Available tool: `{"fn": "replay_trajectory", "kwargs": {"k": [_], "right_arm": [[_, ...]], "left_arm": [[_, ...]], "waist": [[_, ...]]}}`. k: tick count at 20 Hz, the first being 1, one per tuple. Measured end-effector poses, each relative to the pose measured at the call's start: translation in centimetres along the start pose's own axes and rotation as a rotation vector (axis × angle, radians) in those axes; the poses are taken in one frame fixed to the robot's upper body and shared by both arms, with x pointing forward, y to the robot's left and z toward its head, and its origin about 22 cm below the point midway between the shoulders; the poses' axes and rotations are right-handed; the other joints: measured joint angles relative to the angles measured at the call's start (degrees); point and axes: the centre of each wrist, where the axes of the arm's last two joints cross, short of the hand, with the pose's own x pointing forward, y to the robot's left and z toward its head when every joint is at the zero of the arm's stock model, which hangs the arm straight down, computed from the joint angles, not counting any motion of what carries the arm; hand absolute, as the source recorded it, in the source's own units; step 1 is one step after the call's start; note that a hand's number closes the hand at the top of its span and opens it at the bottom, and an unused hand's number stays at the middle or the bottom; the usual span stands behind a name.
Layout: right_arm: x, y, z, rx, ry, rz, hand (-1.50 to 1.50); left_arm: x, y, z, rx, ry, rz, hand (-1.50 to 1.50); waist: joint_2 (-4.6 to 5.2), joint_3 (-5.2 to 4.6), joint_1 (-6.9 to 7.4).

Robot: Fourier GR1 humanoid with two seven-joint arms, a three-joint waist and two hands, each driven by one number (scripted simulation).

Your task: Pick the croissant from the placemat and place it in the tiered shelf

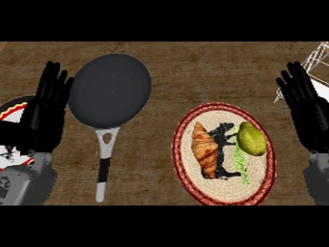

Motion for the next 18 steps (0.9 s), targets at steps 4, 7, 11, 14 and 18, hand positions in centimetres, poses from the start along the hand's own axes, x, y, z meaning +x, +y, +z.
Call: {"fn": "replay_trajectory", "kwargs": {"k": [4, 7, 11, 14, 18], "right_arm": [[2.3, -0.7, 0.0, -0.004, -0.08, 0.213, 1.5], [4.9, -2.8, -0.2, -0.037, -0.135, 0.517, 1.5], [5.0, -4.3, 1.1, -0.166, -0.013, 0.778, -1.5], [5.3, -2.8, 2.7, -0.169, 0.011, 0.83, -1.5], [6.3, -1.1, 4.8, -0.048, 0.033, 0.882, -1.5]], "left_arm": [[-2.6, 2.2, 1.0, 0.026, 0.158, -0.069, 0.0], [-4.9, 4.3, 2.6, 0.057, 0.318, -0.137, 0.0], [-7.3, 5.8, 4.2, 0.059, 0.473, -0.168, 0.0], [-7.7, 7.0, 4.6, 0.041, 0.514, -0.171, 0.0], [-7.6, 6.5, 4.9, 0.025, 0.526, -0.173, 0.0]], "waist": [[-0.92, -0.79, -0.18], [-1.14, -1.58, -1.09], [-1.32, -1.5, -1.65], [-1.51, -1.24, -0.99], [-1.71, -1.03, -0.62]]}}
